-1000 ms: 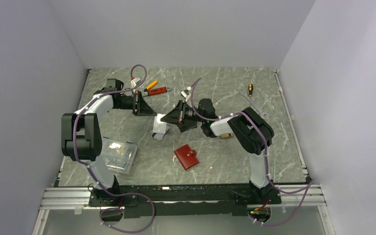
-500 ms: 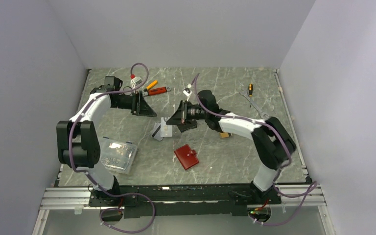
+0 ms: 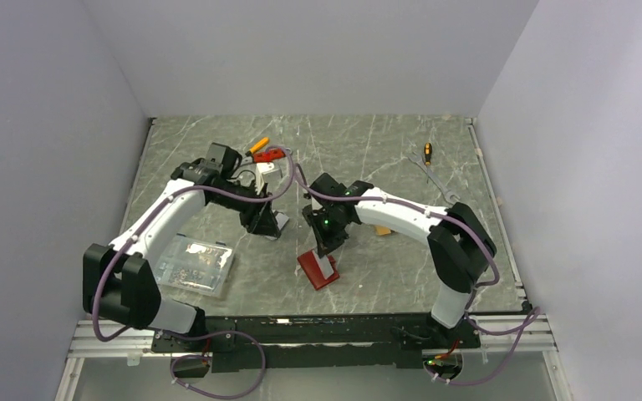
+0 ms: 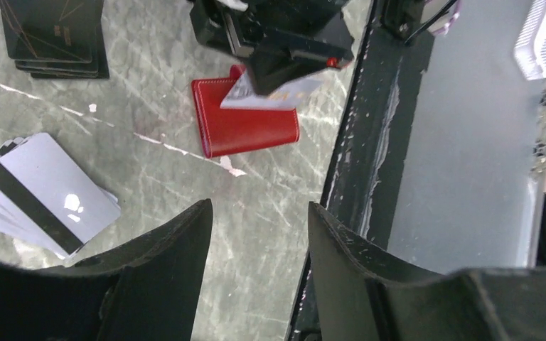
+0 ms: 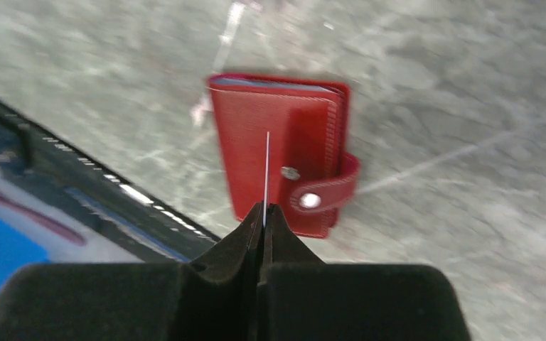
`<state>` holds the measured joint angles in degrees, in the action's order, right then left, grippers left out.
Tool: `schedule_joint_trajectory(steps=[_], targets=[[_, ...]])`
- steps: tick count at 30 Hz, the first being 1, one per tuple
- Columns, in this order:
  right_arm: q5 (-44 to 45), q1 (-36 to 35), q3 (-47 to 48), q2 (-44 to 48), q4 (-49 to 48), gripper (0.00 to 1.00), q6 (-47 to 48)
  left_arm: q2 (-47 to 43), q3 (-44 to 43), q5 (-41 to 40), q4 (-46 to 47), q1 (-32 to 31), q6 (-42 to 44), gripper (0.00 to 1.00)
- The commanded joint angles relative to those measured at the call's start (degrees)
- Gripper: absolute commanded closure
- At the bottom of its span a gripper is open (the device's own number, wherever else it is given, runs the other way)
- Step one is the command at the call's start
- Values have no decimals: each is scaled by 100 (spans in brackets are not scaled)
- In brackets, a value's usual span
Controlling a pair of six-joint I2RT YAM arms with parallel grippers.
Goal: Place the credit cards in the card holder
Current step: Pick up the credit card from the center of the board, then open the card holder at the center of the board.
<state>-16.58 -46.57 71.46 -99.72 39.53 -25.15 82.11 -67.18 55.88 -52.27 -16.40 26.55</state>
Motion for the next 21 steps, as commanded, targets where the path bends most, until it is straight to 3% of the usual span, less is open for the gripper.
schedule_joint_trajectory(steps=[1, 10, 21], targets=[[823, 44, 352, -129, 1071, 100, 414, -400, 150, -547, -53, -140, 473, 43], [1161, 234, 166, 2, 1183, 100, 424, -830, 634, -1414, 187, -1056, 710, 44], [1056, 582, -540, 18, 330, 100, 96, -690, 792, -2275, 1065, -2675, 722, 44]])
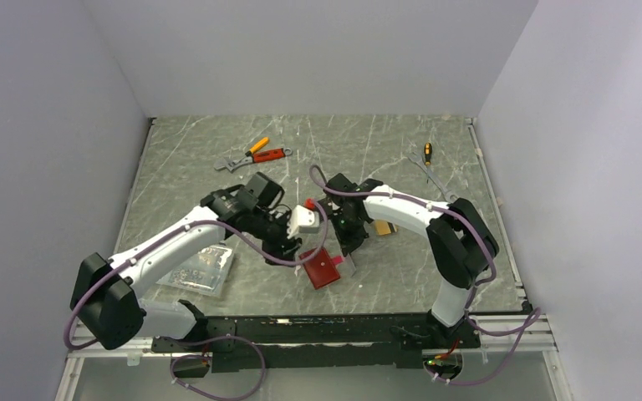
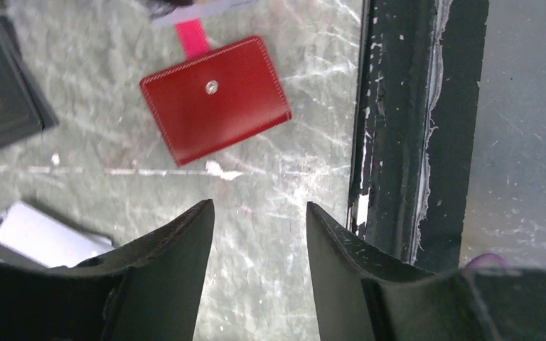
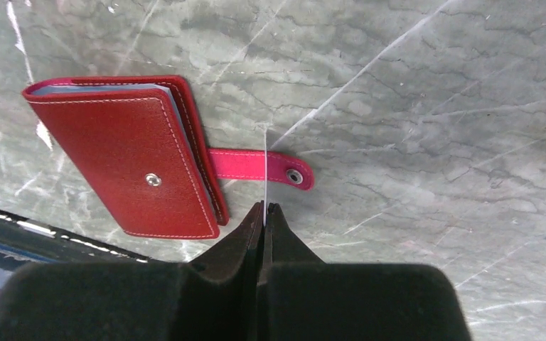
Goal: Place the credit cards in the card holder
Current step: Open the card holder at the center of the board.
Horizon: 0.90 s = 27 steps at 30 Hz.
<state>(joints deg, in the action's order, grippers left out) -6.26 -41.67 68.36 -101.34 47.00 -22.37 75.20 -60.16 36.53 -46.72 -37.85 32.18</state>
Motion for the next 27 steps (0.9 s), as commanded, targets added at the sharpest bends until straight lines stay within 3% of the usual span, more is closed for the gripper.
schedule_joint_trajectory(steps=[1, 11, 17, 27], targets=[[-46, 131, -305, 192, -491, 100, -219, 59, 146, -445, 593, -712, 218, 44], [46, 453, -1364, 943, -843, 100, -849, 1116, -393, -1606, 836, -2124, 709, 42], [86, 505, -2227, 1527, -1252, 100, -1373, 1760, -889, -1677, 1038, -2353, 835, 41], [-40, 597, -2700, 1639, -1845, 100, -1697, 2108, -519, -2088, 1718, -2942, 1009, 39]])
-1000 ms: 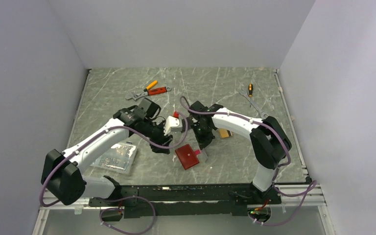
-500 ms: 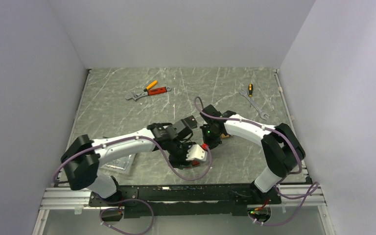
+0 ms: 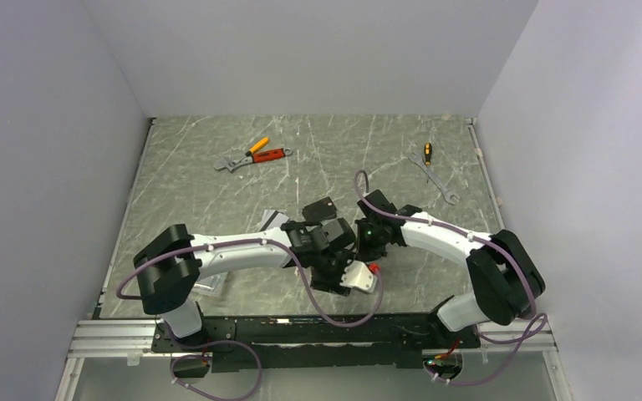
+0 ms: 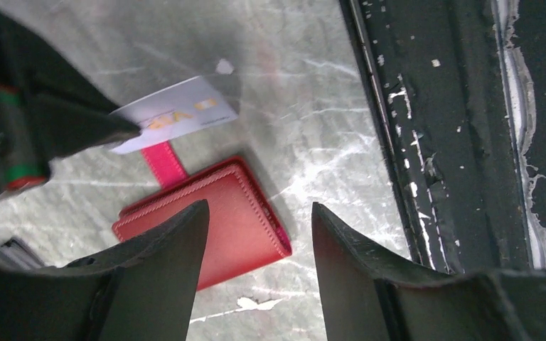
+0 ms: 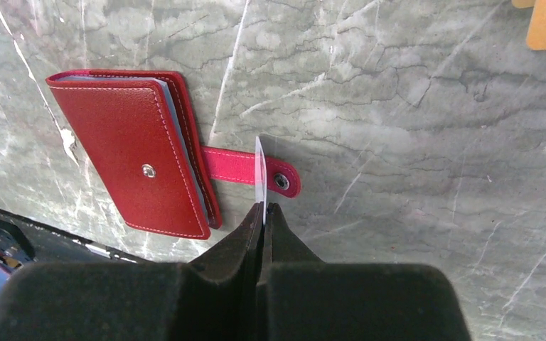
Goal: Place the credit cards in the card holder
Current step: Open the card holder at the center of the board.
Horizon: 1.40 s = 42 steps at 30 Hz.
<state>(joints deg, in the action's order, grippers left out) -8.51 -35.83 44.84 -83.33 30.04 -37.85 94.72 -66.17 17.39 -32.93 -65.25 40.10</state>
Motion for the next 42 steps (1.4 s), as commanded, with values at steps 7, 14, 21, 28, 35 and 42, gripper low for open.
schedule_joint_trajectory(steps=[7, 14, 21, 28, 35, 42], targets=[[67, 215, -697, -86, -454, 100, -238, 465, 170, -479, 846, -225, 505, 39], [52, 301, -863, -9, -555, 100, -241, 710, 181, -943, 900, -222, 595, 46], [101, 320, -931, -61, -575, 100, -262, 808, 61, -1286, 750, -219, 512, 52], [226, 314, -1033, -12, -544, 100, -276, 257, 17, -1658, 548, -208, 310, 58], [236, 321, -1070, -53, -578, 100, -276, -210, 114, -1721, 192, -150, 153, 60], [292, 322, -1043, -39, -523, 100, -259, -525, 382, -1721, 90, 17, 56, 61]])
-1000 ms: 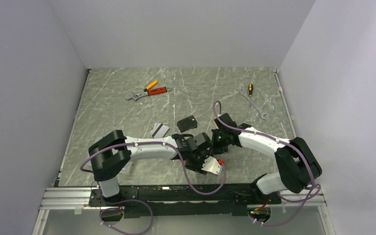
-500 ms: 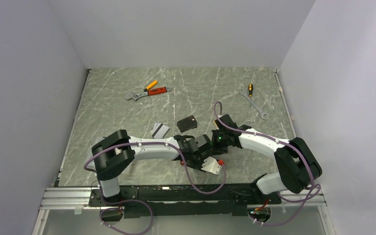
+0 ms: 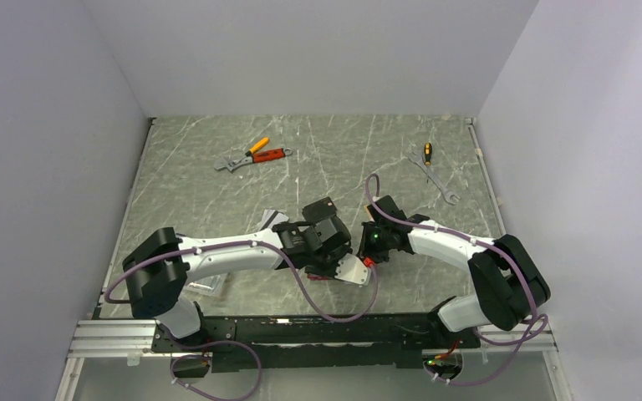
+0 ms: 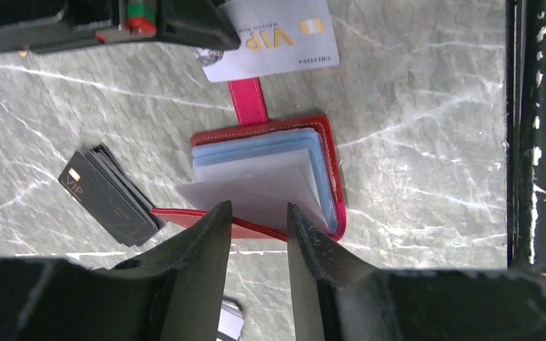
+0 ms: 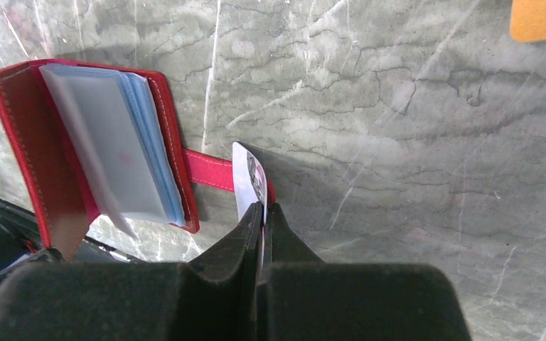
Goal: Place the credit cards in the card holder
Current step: Open the card holder at the center of the board.
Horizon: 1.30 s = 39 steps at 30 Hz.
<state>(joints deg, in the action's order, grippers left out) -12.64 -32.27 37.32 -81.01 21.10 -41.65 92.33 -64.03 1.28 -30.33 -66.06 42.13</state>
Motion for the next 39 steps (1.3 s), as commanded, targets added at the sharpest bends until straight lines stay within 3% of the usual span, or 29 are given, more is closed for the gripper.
schedule_joint_trajectory(steps=[1, 15, 21, 39], targets=[[710, -25, -290, -269, 391, 100, 122, -294, 190, -258, -190, 120, -174, 62], [715, -35, -376, -43, 396, 100, 15, -804, 935, -423, -161, 502, -708, 71], [526, -42, -382, 497, 277, 100, -58, -972, 1061, -399, -157, 638, -797, 72], [215, -543, 683, 586, -43, 100, 60, -1103, 1360, -404, 2, 820, -734, 75]])
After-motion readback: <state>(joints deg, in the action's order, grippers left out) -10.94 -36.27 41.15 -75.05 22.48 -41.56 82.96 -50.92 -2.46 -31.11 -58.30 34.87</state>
